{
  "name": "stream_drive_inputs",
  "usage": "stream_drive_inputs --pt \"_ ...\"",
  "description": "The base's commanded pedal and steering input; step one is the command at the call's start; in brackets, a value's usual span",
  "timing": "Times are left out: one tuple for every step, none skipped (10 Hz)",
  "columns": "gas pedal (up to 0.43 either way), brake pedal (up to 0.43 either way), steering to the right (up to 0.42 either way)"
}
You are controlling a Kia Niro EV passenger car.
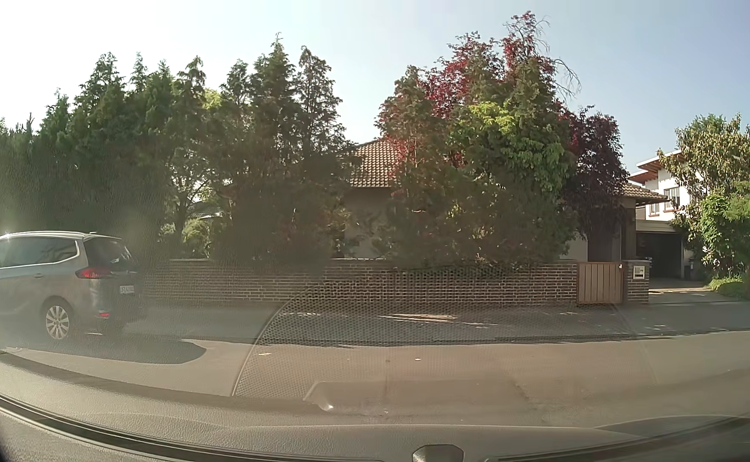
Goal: Follow the waypoints while adhering to traffic rules and regulations
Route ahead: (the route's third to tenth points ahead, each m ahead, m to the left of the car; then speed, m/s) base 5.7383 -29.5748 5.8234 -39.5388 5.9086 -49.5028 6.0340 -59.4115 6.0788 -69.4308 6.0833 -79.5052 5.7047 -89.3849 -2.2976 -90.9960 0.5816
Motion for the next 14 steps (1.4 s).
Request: stream_drive_inputs --pt "0.000 0.220 0.344" --pt "0.000 0.220 0.364" --pt "0.000 0.207 0.383" --pt "0.000 0.201 0.398" --pt "0.000 0.201 0.416" --pt "0.000 0.195 0.425" --pt "0.000 0.195 0.427" --pt "0.000 0.201 0.427" --pt "0.000 0.195 0.427" --pt "0.000 0.189 0.429" --pt "0.000 0.189 0.433" --pt "0.000 0.183 0.439" --pt "0.000 0.183 0.445" --pt "0.000 0.183 0.450"
